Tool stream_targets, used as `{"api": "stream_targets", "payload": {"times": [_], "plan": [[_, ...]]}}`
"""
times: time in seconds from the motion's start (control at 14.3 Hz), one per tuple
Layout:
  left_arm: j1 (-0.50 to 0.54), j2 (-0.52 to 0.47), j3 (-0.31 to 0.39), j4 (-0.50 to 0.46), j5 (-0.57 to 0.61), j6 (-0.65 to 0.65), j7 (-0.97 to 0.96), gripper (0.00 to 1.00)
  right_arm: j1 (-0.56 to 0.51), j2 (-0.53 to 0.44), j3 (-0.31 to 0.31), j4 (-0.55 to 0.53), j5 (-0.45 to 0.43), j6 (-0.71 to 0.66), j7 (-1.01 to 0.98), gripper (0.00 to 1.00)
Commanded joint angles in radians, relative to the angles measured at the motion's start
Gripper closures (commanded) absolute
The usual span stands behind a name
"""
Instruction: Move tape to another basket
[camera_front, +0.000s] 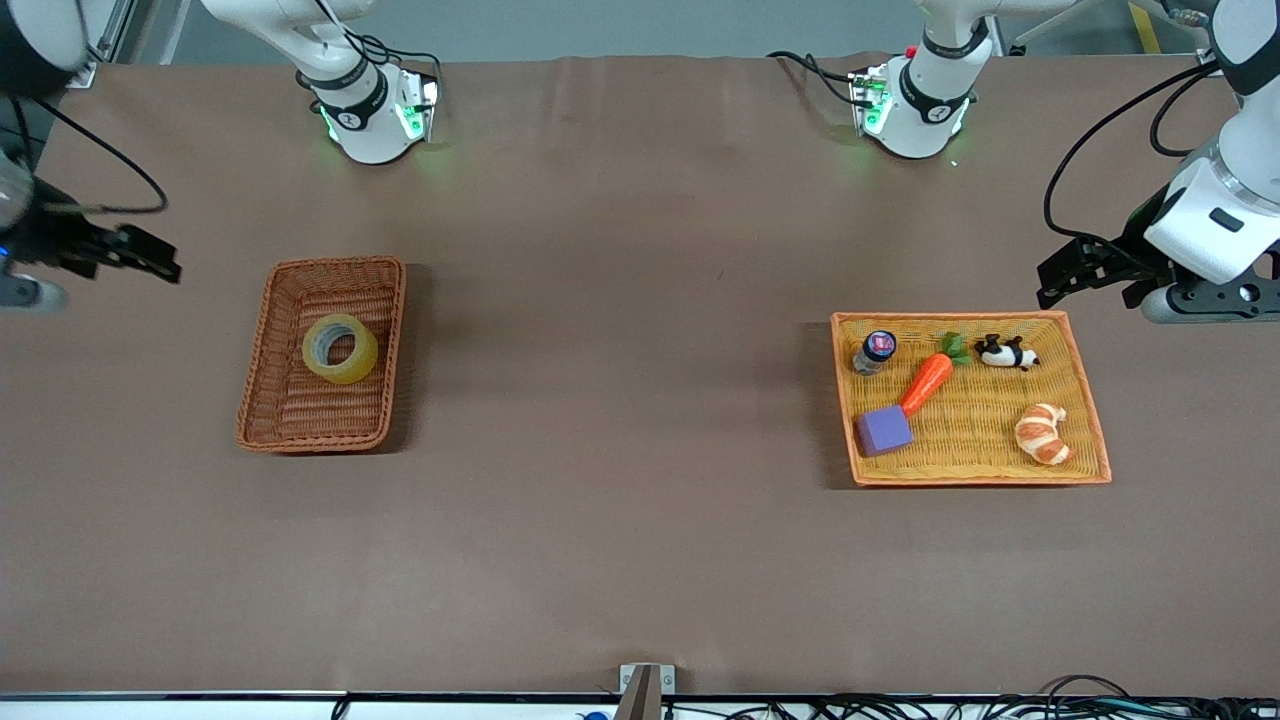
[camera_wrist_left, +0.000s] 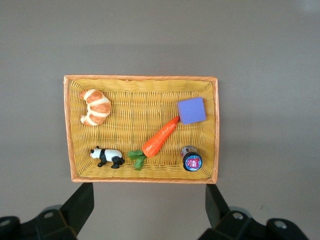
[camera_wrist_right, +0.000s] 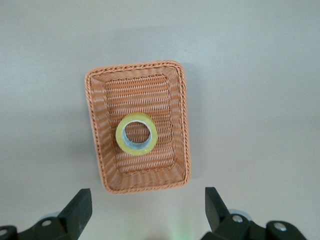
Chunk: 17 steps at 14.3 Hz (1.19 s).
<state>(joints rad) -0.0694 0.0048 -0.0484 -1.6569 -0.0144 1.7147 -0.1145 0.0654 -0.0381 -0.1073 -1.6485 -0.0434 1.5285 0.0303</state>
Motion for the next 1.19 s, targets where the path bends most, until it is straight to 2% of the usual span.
{"api": "stream_targets", "payload": {"times": [0.0, 0.14, 0.42, 0.84, 1.12], "plan": [[-0.006, 0.001, -0.002, 0.016, 0.005, -0.006, 0.004, 0.01, -0.004, 0.017, 0.008, 0.134, 0.022, -0.080, 0.025, 0.00], [-0.006, -0.011, -0.002, 0.014, 0.005, -0.009, 0.004, 0.01, -0.021, 0.021, 0.008, 0.165, 0.039, -0.097, 0.023, 0.00], [0.005, -0.025, -0.034, 0.011, 0.007, -0.032, 0.012, 0.01, -0.053, 0.021, 0.020, 0.159, 0.046, -0.131, -0.013, 0.00], [0.005, -0.017, -0.034, 0.020, 0.007, -0.030, 0.012, 0.01, -0.042, 0.023, 0.018, 0.161, 0.046, -0.128, -0.013, 0.00], [0.005, -0.016, -0.034, 0.020, 0.005, -0.030, 0.007, 0.01, -0.042, 0.030, 0.018, 0.153, 0.046, -0.080, -0.017, 0.00]]}}
